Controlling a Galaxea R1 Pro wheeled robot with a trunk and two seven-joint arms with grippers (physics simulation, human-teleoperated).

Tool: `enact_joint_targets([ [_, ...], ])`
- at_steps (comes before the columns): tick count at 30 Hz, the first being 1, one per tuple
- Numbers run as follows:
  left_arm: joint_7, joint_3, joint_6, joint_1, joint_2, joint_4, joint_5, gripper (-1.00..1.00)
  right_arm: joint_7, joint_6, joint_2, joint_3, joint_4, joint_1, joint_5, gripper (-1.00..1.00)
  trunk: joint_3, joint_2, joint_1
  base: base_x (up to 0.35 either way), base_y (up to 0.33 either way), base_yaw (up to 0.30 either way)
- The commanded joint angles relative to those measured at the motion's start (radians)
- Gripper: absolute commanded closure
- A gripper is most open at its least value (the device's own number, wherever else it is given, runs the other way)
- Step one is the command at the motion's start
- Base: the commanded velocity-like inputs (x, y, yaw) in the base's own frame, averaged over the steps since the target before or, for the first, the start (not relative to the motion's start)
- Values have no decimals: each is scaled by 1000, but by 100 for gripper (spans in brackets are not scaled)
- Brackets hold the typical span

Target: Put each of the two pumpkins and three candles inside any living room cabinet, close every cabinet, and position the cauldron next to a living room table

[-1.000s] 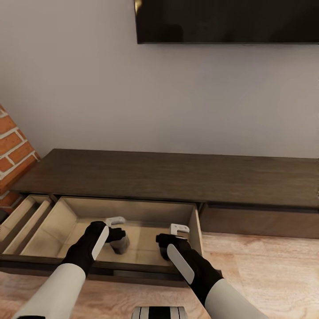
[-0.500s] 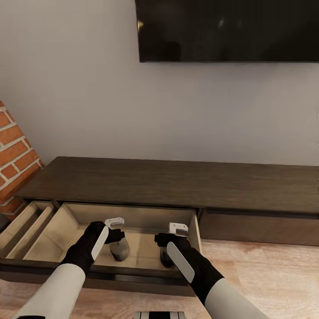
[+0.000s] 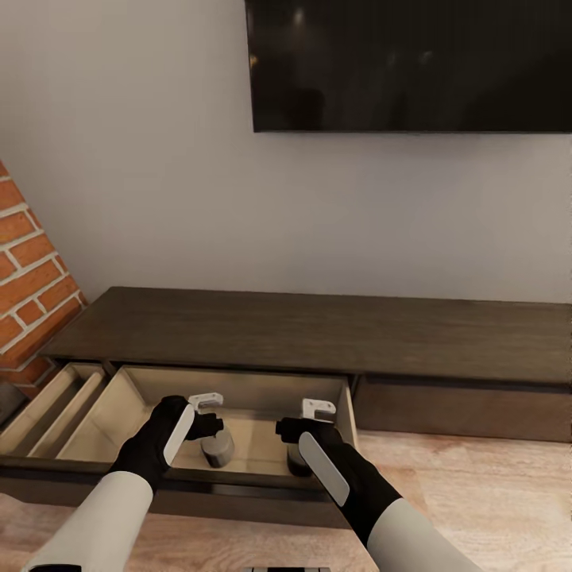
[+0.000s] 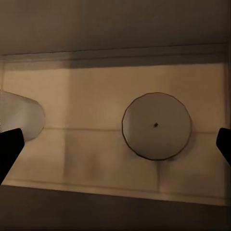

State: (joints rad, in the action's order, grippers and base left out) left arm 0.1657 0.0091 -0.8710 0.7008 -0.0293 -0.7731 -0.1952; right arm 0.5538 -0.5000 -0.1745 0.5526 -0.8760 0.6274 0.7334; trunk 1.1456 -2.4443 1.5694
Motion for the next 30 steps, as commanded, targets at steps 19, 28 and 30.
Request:
enact_joint_targets([
  [19,1,7,-39,0,-1,0,1,-100,-3,-29,0,-4,3,0,2,-100,-60,133,-73,-2,0,0],
  [28,2,9,-39,0,0,0,0,-100,-2,-30,0,-8,-1,0,1,-100,-88,196,-107,0,0,0],
  [30,2,9,-39,0,-1,0,0,-100,-2,-31,0,-9,0,0,1,-100,-94,210,-115,0,0,0],
])
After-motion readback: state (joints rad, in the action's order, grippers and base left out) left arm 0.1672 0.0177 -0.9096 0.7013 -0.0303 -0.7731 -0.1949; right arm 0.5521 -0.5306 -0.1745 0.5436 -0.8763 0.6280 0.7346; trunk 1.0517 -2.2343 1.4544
